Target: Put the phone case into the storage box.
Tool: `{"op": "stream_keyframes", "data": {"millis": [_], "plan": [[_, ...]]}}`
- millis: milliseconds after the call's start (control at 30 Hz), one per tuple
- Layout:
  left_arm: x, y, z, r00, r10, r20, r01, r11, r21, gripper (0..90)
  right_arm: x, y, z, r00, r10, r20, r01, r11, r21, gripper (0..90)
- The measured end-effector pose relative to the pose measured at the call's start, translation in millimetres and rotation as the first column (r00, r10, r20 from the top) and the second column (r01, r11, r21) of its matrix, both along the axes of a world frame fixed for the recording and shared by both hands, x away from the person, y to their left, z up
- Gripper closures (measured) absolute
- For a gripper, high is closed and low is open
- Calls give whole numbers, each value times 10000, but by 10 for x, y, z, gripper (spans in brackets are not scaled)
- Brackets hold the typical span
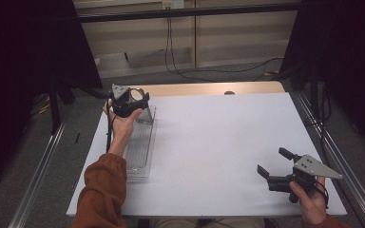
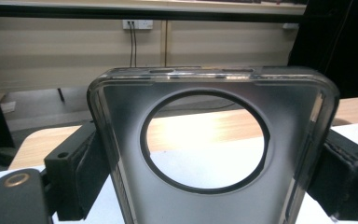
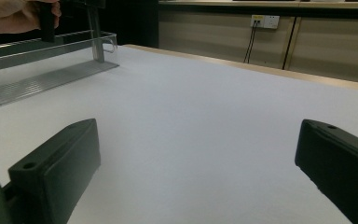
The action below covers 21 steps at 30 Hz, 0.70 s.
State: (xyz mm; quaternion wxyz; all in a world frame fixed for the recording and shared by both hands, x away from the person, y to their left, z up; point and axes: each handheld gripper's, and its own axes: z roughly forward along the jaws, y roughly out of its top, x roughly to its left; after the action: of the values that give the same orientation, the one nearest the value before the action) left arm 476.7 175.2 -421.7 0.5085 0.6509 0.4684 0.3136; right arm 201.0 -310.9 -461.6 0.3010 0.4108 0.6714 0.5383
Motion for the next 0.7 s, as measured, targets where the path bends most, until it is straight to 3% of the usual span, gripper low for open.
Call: {"op": "stream_keyframes", "data": {"millis": [367,700], "plan": [[45,-64,-5,9999,32,125,-35,9997,238,119,-2,1,-3,10000,6,-26,-6,10000,-4,0],[68,-60,-20,9998,-169,110,167,9998,124,115,-2,-3,-3,10000,35,-19,-35,10000,-10,0]]}}
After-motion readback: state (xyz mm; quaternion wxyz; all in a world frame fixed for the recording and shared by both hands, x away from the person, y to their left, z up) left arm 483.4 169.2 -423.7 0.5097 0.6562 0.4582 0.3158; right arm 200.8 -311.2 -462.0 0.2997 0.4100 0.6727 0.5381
